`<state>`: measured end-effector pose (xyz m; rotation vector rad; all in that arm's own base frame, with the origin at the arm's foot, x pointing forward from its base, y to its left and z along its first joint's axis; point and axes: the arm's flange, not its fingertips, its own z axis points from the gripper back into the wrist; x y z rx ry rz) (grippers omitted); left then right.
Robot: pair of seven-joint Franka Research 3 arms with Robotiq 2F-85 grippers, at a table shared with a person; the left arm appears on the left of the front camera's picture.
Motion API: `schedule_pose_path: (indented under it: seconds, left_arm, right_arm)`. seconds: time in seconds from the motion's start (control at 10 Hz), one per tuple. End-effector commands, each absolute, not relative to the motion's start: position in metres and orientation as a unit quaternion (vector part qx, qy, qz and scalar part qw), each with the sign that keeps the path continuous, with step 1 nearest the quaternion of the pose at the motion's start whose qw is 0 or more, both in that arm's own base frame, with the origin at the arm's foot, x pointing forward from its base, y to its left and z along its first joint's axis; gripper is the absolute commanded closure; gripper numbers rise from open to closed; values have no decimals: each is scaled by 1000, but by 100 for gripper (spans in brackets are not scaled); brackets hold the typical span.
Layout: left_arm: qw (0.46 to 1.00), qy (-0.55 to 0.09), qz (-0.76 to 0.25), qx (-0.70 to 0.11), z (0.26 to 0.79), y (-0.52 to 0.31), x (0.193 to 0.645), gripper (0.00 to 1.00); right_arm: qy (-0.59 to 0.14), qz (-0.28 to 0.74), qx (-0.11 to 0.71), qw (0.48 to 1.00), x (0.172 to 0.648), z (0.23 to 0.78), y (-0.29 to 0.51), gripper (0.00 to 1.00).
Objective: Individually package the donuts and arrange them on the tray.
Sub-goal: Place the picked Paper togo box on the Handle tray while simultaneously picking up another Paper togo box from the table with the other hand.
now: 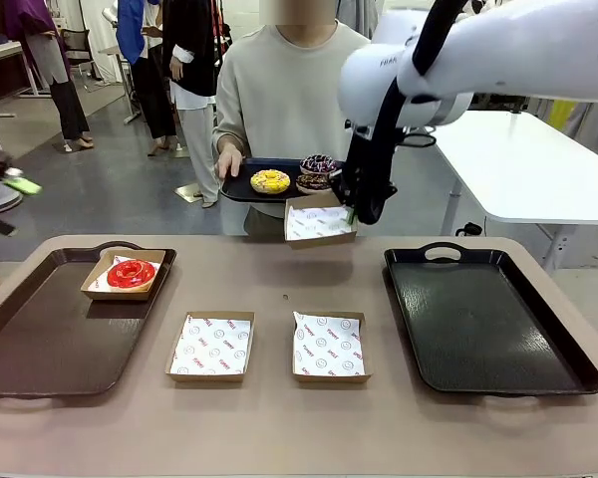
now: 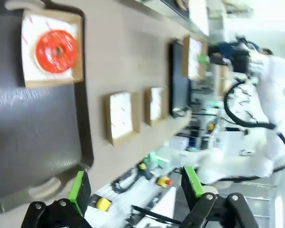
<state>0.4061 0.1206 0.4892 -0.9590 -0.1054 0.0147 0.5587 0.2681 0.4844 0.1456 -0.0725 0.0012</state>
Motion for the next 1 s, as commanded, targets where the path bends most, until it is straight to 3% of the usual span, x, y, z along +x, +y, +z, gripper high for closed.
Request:
schedule_pose_path:
  seconds: [0.0, 0.4, 0.9]
  left_arm:
    - [836, -64, 13, -545, 471, 164, 390, 0]
    - [789, -73, 53, -608, 434, 225, 380, 0]
    - [795, -67, 68, -599, 424, 226, 371, 0]
  right_arm:
    - [-18, -6, 63, 998, 574, 500, 275, 100]
    - [-1, -39, 54, 998, 595, 506, 272, 100]
    - [-2, -28, 66, 997, 591, 502, 266, 100]
